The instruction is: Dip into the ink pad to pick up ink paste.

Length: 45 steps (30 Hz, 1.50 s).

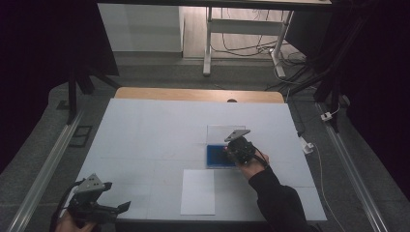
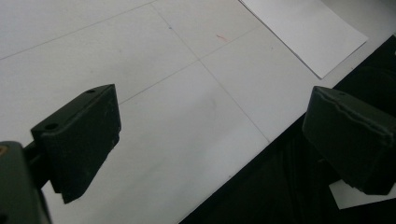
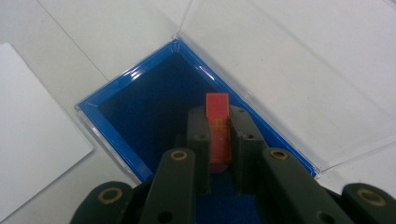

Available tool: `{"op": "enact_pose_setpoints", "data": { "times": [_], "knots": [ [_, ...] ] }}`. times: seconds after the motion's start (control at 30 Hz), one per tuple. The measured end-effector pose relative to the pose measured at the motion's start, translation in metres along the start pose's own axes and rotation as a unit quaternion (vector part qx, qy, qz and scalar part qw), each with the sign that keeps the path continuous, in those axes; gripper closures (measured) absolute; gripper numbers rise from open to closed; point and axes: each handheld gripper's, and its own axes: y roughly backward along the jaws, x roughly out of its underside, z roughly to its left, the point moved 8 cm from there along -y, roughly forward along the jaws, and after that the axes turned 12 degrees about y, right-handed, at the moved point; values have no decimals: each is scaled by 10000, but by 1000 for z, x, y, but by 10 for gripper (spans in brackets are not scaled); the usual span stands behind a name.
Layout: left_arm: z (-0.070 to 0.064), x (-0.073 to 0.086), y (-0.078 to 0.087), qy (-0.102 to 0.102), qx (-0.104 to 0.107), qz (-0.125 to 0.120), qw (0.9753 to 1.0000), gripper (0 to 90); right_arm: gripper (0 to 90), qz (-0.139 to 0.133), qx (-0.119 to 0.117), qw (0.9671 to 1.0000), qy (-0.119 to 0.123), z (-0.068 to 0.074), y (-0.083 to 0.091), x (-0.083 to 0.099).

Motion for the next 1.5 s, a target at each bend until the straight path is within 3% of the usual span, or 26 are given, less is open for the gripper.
{"op": "enact_pose_setpoints", "data": {
  "times": [0.17, 0.37, 0.73, 0.97, 1.27, 1.5],
  "knots": [
    [0, 0, 0, 1, 5, 9, 10000, 47, 808, -153, -187, 9992, -319, -4, 0, 3],
    [0, 0, 0, 6, 5, 10, 10000, 47, 807, -363, -535, 9952, -739, -11, 0, 7],
    [1, 0, 1, 39, 23, -11, 10000, 47, 803, -315, -388, 9976, -484, -9, 3, 3],
    [1, 0, 1, 32, 15, -13, 10000, 48, 802, -690, -418, 9950, -589, -11, 15, -7],
    [0, 1, 1, 18, 12, -11, 10000, 48, 802, -444, -656, 9956, -508, 2, 2, -4],
    [0, 1, 1, 9, -4, -4, 10000, 48, 804, -361, -642, 9960, -514, 2, -1, -3]
  ]
}}
